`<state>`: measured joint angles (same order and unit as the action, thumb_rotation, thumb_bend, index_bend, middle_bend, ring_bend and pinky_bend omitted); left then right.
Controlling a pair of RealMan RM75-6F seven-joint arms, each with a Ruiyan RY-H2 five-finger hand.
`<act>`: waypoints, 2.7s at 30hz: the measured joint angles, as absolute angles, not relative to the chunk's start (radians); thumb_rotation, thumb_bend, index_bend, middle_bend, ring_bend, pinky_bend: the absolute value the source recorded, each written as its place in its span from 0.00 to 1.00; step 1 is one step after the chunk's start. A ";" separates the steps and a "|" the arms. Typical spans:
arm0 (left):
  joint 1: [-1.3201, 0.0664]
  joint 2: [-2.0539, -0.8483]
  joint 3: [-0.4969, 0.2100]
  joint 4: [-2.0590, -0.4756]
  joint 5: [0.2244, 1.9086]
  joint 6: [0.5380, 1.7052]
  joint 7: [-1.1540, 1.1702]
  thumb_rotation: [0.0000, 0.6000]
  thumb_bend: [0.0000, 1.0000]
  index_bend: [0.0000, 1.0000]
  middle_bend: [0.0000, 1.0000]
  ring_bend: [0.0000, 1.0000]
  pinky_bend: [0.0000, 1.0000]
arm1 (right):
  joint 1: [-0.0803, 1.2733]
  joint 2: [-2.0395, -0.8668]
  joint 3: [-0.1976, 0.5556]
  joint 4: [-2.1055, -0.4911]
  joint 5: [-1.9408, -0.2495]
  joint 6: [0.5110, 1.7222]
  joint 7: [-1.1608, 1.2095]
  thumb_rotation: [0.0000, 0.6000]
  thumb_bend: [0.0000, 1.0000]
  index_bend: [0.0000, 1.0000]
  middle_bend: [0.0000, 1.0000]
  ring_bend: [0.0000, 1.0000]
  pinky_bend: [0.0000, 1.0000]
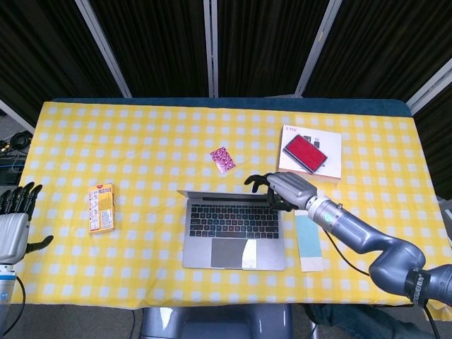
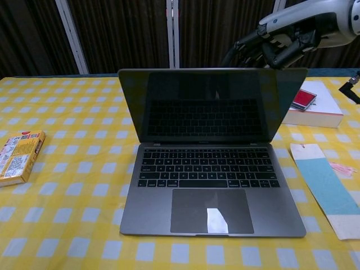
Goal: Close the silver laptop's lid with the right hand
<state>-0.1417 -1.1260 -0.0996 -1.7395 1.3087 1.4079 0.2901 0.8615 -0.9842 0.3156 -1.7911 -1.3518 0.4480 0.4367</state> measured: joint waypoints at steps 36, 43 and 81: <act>-0.145 -1.116 -0.080 -1.747 1.326 1.408 0.272 1.00 0.00 0.00 0.00 0.00 0.00 | 0.768 -1.128 -0.035 -1.766 -1.745 0.665 -0.155 1.00 1.00 0.20 0.28 0.23 0.23; -0.146 -1.118 -0.077 -1.747 1.328 1.407 0.276 1.00 0.00 0.00 0.00 0.00 0.00 | 0.759 -1.172 -0.055 -1.719 -1.726 0.674 -0.179 1.00 1.00 0.20 0.28 0.23 0.23; -0.101 -1.080 -0.030 -1.787 1.465 1.486 0.198 1.00 0.00 0.00 0.00 0.00 0.00 | 0.240 -1.199 0.000 -1.535 -1.595 1.585 -0.059 1.00 0.00 0.00 0.00 0.00 0.00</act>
